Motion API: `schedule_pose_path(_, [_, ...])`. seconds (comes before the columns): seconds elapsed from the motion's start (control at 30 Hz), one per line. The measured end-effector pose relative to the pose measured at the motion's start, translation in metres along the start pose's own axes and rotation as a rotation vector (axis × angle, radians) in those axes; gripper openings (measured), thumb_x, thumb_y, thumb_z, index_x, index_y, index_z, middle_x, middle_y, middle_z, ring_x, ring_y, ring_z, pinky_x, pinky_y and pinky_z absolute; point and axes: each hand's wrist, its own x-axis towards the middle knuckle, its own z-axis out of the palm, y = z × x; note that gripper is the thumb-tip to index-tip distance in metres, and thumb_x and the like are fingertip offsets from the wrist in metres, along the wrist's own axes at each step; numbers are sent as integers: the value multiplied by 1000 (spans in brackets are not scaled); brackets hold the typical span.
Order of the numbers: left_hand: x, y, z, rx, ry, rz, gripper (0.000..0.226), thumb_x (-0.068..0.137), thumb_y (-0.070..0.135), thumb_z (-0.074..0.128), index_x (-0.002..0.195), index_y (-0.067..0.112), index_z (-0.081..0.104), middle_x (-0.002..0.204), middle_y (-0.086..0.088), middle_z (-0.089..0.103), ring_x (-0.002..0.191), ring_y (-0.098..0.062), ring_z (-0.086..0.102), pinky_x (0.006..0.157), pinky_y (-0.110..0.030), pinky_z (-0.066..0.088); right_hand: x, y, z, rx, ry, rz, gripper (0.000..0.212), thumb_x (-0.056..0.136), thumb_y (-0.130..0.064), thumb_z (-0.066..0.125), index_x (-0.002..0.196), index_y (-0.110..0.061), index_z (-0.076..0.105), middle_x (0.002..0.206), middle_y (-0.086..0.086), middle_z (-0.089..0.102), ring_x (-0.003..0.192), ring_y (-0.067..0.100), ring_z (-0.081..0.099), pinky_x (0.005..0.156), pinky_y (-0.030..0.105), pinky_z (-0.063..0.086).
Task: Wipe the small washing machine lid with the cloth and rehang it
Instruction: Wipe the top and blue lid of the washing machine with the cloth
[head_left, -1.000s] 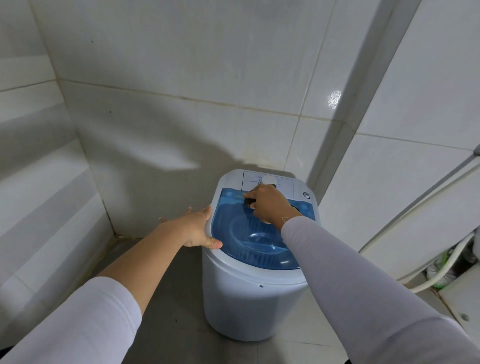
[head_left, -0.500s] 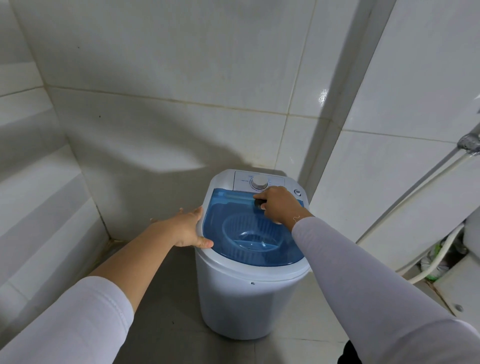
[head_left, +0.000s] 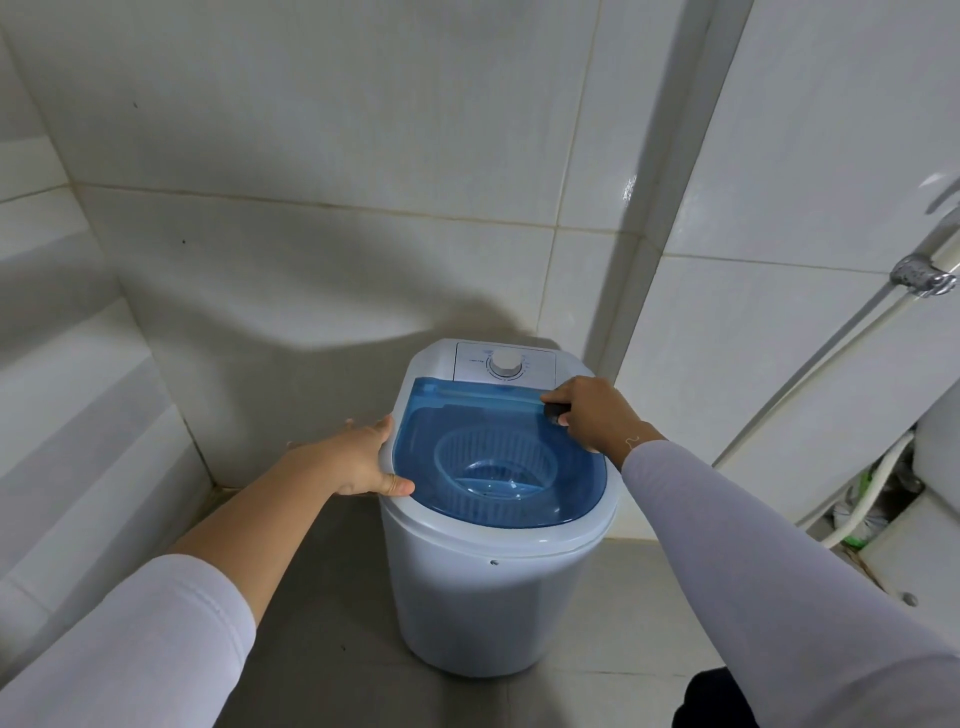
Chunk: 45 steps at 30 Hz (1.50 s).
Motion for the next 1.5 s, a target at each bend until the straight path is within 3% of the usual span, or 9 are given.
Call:
schedule_pose_path(0.23, [-7, 6, -2, -25, 3, 28, 105, 79, 54, 64, 151, 22, -6, 161, -8, 3, 149, -26, -6, 120, -51, 11, -17, 31, -10, 107, 34, 135, 35, 91, -10, 50, 121, -20, 63, 128, 10, 63, 112, 29, 56, 92, 30, 44])
schedule_pose_path(0.37, [-8, 7, -2, -45, 12, 34, 106, 78, 54, 65, 152, 22, -4, 161, -8, 5, 149, -27, -3, 120, -49, 12, -23, 43, -21, 183, 88, 234, 42, 87, 0, 44, 120, -15, 64, 124, 11, 65, 109, 28, 58, 84, 23, 43])
schedule_pose_path(0.47, [-13, 8, -3, -67, 12, 34, 104, 80, 52, 65, 152, 21, -4, 161, -8, 4, 149, -26, -1, 120, -44, 11, -15, 25, -40, 150, 128, 162, 41, 86, -1, 43, 119, -13, 65, 127, 10, 63, 116, 27, 55, 91, 20, 38])
schedule_pose_path(0.57, [-16, 9, -3, -81, 26, 49, 104, 80, 52, 65, 152, 20, -3, 161, -8, 6, 149, -25, 2, 119, -42, 13, -1, -10, -58, 168, 153, 44, 38, 86, 0, 47, 117, -13, 66, 127, 9, 63, 117, 23, 55, 86, 10, 31])
schedule_pose_path(0.73, [-18, 6, 0, -115, 41, 49, 102, 80, 54, 64, 152, 19, 1, 161, -9, 10, 149, -27, 7, 120, -46, 16, 18, -82, -62, 144, 133, -176, 36, 88, -1, 51, 118, -15, 65, 127, 8, 63, 118, 24, 55, 90, 16, 34])
schedule_pose_path(0.87, [-20, 4, 5, -177, 76, 57, 98, 79, 54, 64, 151, 12, 12, 159, -10, 17, 147, -27, 17, 118, -40, 23, 26, -128, -42, 101, 30, -288, 37, 89, -3, 50, 121, -15, 63, 130, 8, 60, 121, 24, 52, 93, 17, 34])
schedule_pose_path(1.07, [-16, -1, 11, -311, 104, 87, 77, 79, 45, 69, 141, 14, 35, 141, -7, 48, 132, -27, 42, 108, -37, 37, 21, -153, -6, 73, -57, -308, 40, 81, -25, 53, 118, -17, 64, 122, 9, 64, 115, 27, 55, 95, 30, 42])
schedule_pose_path(1.3, [-5, -9, 17, -276, 86, 71, 94, 70, 60, 66, 146, 23, 24, 152, -5, 36, 143, -32, 26, 111, -59, 27, 19, -156, 16, 15, -73, -182, 53, 83, -51, 55, 110, -6, 52, 113, 14, 61, 101, 29, 55, 76, 31, 38])
schedule_pose_path(1.5, [-3, -10, 20, -252, 72, 51, 97, 73, 63, 63, 149, 24, 17, 155, -6, 30, 145, -32, 21, 112, -60, 26, 18, -160, 35, -43, -21, -208, 50, 88, -45, 50, 134, -30, 38, 128, 15, 46, 114, 36, 52, 97, 44, 48])
